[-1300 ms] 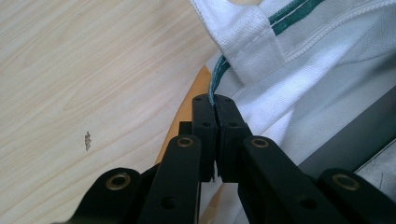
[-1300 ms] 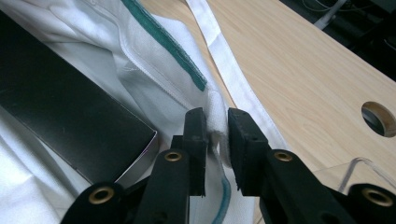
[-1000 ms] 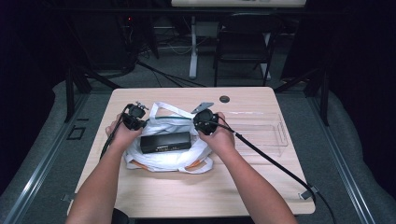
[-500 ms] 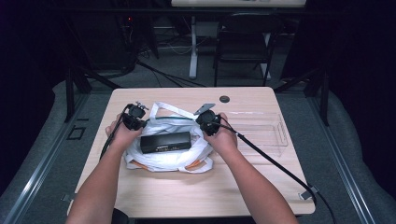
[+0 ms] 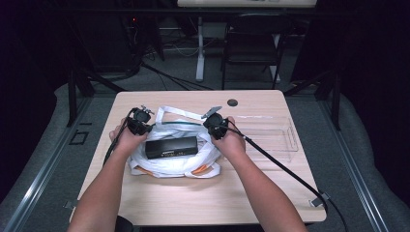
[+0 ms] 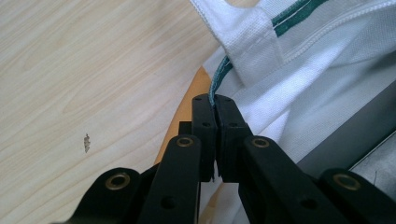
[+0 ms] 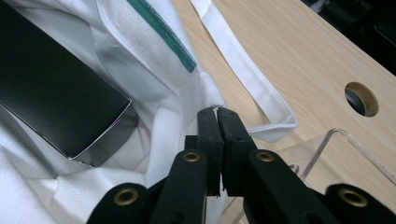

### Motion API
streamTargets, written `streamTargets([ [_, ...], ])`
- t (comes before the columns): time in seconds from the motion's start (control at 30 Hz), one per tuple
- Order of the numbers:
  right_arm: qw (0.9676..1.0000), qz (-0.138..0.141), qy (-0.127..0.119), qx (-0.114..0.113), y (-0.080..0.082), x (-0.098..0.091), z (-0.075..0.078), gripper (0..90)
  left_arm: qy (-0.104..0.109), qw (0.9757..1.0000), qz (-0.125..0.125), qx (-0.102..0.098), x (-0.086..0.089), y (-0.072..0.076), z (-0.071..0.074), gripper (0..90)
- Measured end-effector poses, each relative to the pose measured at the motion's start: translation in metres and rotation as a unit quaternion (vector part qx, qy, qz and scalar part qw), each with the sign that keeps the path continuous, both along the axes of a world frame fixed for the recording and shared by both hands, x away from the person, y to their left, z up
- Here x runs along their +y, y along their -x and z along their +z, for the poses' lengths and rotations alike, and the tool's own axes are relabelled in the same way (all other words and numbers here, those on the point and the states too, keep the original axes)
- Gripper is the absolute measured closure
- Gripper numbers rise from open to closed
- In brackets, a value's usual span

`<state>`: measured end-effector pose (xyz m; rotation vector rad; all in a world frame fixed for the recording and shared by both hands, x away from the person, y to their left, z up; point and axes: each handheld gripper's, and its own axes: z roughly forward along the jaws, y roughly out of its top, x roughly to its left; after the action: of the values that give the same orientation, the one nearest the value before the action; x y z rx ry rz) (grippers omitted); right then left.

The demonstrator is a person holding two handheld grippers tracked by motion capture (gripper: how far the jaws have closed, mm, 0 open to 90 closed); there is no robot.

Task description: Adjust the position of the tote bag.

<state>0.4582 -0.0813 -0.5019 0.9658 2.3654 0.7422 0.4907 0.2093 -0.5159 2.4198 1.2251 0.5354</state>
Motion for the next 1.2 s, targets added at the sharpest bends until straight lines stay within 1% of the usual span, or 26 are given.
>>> streamTargets([
  [0.07,1.0000,-0.001,-0.004,0.000,0.000,0.000,-0.001,88.9,0.002,1.0000,0.002,0.001,0.000,0.000,0.000,87.7],
  [0.1,1.0000,0.000,-0.004,0.000,0.000,0.000,0.000,88.8,0.007,1.0000,0.000,0.000,0.000,0.000,0.001,87.7],
  [0.13,1.0000,0.004,0.003,0.002,0.001,0.000,0.001,88.8,0.012,0.9999,0.000,-0.001,0.000,0.001,0.002,86.5],
  [0.17,1.0000,0.004,-0.001,-0.002,0.001,0.000,0.001,88.2,0.013,0.9999,-0.002,-0.003,0.000,0.002,0.005,85.8],
  [0.2,1.0000,0.004,-0.001,-0.002,0.001,0.000,0.001,88.2,0.013,0.9999,-0.002,-0.003,0.000,0.002,0.005,85.8],
  [0.23,1.0000,0.005,0.000,-0.003,0.003,-0.001,0.001,87.8,0.019,0.9998,-0.003,-0.006,0.001,0.003,0.007,85.6],
  [0.37,1.0000,0.004,-0.003,-0.003,0.003,-0.001,0.001,86.9,0.028,0.9996,-0.004,-0.009,0.005,0.005,0.011,84.1],
  [0.43,1.0000,0.004,-0.005,-0.002,0.003,-0.002,0.001,86.1,0.040,0.9991,-0.005,-0.012,0.007,0.006,0.014,81.3],
  [0.47,1.0000,0.004,-0.007,-0.002,0.004,-0.002,0.001,85.4,0.051,0.9986,-0.003,-0.011,0.007,0.007,0.016,78.9],
  [0.5,1.0000,0.004,-0.008,-0.002,0.004,-0.002,0.001,84.7,0.059,0.9982,-0.006,-0.011,0.008,0.008,0.019,75.6],
  [0.53,1.0000,0.004,-0.006,-0.002,0.004,-0.002,0.002,83.9,0.064,0.9977,-0.008,-0.020,0.007,0.010,0.021,73.4],
  [0.57,1.0000,0.005,-0.007,-0.004,0.005,-0.001,0.002,83.1,0.064,0.9975,-0.011,-0.028,0.007,0.012,0.024,69.5],
  [0.6,0.9999,0.006,-0.011,-0.007,0.006,-0.001,0.002,82.7,0.069,0.9968,-0.013,-0.038,0.007,0.013,0.026,68.6],
  [0.63,0.9999,0.008,-0.005,-0.005,0.007,-0.001,0.003,81.8,0.082,0.9957,-0.019,-0.038,0.007,0.016,0.031,68.2],
  [0.67,0.9999,0.008,-0.005,-0.005,0.007,-0.001,0.003,81.8,0.082,0.9957,-0.019,-0.038,0.007,0.016,0.031,67.7],
  [0.7,0.9999,0.009,-0.006,-0.009,0.009,0.000,0.004,80.0,0.086,0.9951,-0.022,-0.044,0.007,0.018,0.034,67.3],
  [0.73,0.9998,0.010,-0.010,-0.013,0.009,0.000,0.004,79.2,0.088,0.9948,-0.023,-0.046,0.007,0.020,0.036,67.2],
  [0.8,0.9998,0.011,-0.007,-0.014,0.010,0.000,0.005,78.1,0.095,0.9939,-0.028,-0.048,0.008,0.023,0.040,66.5],
  [0.83,0.9997,0.014,-0.010,-0.014,0.012,0.000,0.007,75.0,0.096,0.9937,-0.030,-0.049,0.008,0.024,0.041,66.0],
  [0.87,0.9997,0.014,-0.010,-0.014,0.012,0.000,0.007,75.0,0.099,0.9934,-0.032,-0.050,0.009,0.026,0.043,66.0],
  [0.93,0.9997,0.018,-0.013,-0.013,0.014,0.000,0.009,71.8,0.092,0.9935,-0.039,-0.054,0.010,0.029,0.045,65.3],
  [0.97,0.9996,0.022,-0.017,-0.008,0.015,0.000,0.009,69.4,0.090,0.9935,-0.042,-0.056,0.010,0.031,0.047,65.5],
  [1.0,0.9995,0.029,-0.013,-0.004,0.017,0.000,0.010,66.2,0.090,0.9935,-0.043,-0.055,0.011,0.032,0.047,66.5],
  [1.07,0.9994,0.032,-0.013,-0.007,0.018,0.000,0.011,64.6,0.091,0.9936,-0.042,-0.052,0.012,0.034,0.049,67.0],
  [1.1,0.9994,0.035,-0.007,-0.004,0.021,0.001,0.012,60.2,0.092,0.9935,-0.042,-0.051,0.013,0.036,0.051,67.2],
  [1.2,0.9994,0.034,-0.007,-0.006,0.024,0.001,0.013,58.2,0.091,0.9934,-0.043,-0.055,0.014,0.039,0.054,67.0],
])
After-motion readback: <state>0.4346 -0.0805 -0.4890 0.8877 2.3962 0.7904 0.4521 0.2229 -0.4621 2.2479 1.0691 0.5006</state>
